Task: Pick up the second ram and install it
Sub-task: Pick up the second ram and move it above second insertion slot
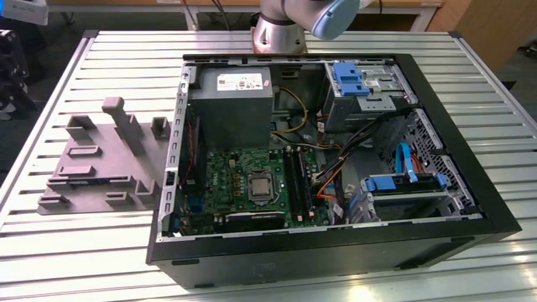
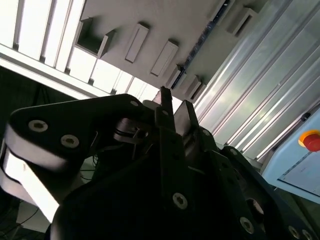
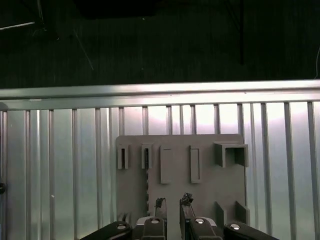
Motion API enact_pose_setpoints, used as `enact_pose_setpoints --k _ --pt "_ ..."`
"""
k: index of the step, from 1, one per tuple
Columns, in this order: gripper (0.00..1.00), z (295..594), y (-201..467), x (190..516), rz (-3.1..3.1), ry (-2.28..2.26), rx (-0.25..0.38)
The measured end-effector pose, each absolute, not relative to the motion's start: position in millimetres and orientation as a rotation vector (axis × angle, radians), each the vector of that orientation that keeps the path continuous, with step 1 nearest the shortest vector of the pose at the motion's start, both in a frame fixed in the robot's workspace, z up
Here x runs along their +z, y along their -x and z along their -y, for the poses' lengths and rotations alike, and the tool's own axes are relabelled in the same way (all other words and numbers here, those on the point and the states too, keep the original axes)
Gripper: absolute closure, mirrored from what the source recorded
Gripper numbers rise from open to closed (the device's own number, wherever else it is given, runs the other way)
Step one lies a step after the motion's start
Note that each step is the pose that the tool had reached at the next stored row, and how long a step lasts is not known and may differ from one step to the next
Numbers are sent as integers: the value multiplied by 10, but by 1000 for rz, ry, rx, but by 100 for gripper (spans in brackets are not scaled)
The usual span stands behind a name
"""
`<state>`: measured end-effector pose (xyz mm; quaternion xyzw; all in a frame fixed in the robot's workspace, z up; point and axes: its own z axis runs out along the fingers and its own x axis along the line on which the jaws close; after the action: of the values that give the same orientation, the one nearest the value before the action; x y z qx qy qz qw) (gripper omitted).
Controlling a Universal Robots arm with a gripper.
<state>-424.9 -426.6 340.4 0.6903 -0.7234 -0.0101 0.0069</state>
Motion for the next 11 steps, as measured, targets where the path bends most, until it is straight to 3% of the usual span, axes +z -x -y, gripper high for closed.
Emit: enact_pose_setpoints --k 1,3,4,11 --pt "69 4268 4249 3386 2264 -2158 -32" --pt "69 4270 4249 3354 2267 -2155 -32" --pt "63 4271 4249 3340 2267 -2155 -32" --pt "63 4273 4249 3294 2267 -2155 -32"
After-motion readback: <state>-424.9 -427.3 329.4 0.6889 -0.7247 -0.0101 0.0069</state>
